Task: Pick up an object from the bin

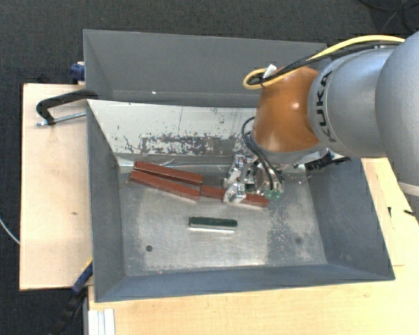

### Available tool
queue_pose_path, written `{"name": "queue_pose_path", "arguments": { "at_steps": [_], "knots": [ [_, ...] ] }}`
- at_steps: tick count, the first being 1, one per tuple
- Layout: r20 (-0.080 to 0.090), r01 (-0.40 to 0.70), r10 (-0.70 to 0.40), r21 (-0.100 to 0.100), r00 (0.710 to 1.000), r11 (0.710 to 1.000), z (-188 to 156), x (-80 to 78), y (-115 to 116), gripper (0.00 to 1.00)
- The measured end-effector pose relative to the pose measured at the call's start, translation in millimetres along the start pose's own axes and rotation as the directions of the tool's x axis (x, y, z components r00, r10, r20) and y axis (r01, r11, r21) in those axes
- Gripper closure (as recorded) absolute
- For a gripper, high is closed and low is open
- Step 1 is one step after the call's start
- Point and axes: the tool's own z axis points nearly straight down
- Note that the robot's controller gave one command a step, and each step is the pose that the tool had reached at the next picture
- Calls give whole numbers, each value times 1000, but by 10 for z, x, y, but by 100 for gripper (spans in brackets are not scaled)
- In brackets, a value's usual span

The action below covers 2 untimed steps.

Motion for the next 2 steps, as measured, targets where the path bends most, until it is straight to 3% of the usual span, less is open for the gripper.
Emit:
{"name": "queue_pose_path", "arguments": {
  "at_steps": [1, 2],
  "knots": [
    [0, 0, 0, 0, 1000, 1000, 0, 0, 0, 100],
    [1, -45, 45, -1, 999, 999, -1319, -26, 222, 100]
  ]
}}
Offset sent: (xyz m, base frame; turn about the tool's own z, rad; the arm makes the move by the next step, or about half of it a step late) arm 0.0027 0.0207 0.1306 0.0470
